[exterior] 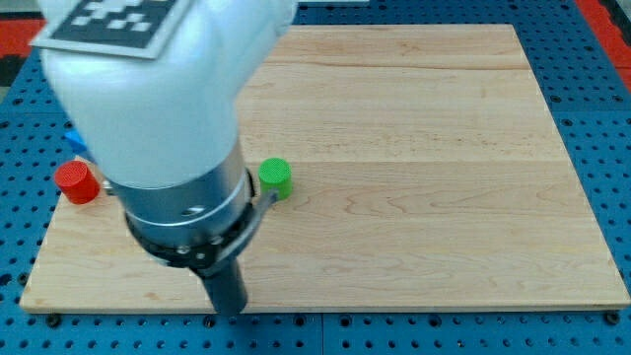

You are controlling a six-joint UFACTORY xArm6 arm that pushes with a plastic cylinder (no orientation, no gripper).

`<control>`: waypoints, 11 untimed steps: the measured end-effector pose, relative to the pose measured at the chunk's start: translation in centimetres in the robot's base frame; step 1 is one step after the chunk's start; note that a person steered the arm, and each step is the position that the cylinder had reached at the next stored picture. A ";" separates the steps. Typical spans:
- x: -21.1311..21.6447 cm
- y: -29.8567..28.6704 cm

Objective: Move your arm towards bottom left

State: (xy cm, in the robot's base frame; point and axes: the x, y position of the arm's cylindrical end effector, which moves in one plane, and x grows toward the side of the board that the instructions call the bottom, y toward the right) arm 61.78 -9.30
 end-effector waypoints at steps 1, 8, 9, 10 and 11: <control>-0.7 -2.8; -4.3 -8.7; -2.8 -14.7; -4.2 -21.0; -5.1 -21.2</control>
